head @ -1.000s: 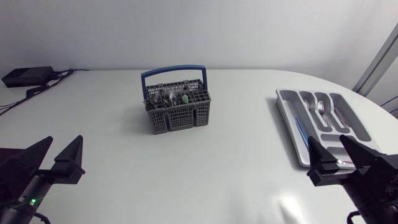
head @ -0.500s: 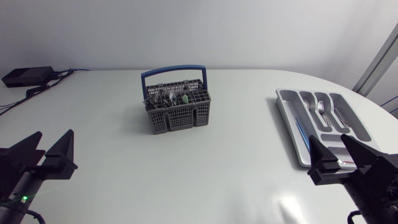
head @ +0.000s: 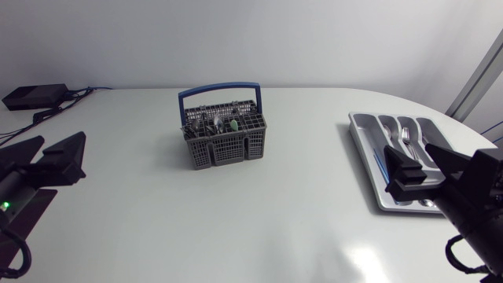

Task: Unload the cutlery basket into the drawer organizer.

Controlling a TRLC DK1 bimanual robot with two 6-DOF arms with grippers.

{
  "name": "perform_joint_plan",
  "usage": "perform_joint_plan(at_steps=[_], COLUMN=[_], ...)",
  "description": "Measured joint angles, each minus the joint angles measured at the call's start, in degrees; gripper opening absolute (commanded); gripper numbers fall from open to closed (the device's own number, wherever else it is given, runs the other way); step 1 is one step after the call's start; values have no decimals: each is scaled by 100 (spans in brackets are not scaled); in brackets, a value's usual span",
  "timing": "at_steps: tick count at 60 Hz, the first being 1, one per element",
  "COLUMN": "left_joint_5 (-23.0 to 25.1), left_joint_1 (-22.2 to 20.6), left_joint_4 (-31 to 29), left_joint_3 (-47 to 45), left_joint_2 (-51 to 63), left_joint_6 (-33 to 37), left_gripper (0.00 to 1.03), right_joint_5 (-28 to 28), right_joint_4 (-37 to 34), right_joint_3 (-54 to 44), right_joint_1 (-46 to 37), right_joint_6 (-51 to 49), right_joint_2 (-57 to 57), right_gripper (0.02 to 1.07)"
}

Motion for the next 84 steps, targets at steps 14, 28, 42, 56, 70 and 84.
perform_joint_plan(at_steps=[14,28,42,56,70,84], left_joint_5=[-387,-446,-188,-114,-105,-33], left_joint_1=[-387,-597,-789,-1038,-1353,-1576], left_joint_4=[-942,-1943,-2533,-3056,-3375,-3499], left_joint_3=[1287,2472,3248,4116,4638,5154], left_joint_2=[1338,2649,3560,4625,5394,5974], left_joint_6=[66,216,570,584,446,11], left_gripper=[98,98,92,92,92,93], right_joint_5=[382,507,501,457,391,280], right_joint_4=[-98,-1060,-1722,-2306,-3003,-3438], right_joint_3=[822,1980,2916,3630,4402,4924], right_joint_1=[413,573,772,938,1049,1062], right_joint_6=[2,20,109,127,199,780], right_joint_2=[1180,2321,3261,4059,4717,5246], right_gripper=[103,103,102,102,102,102])
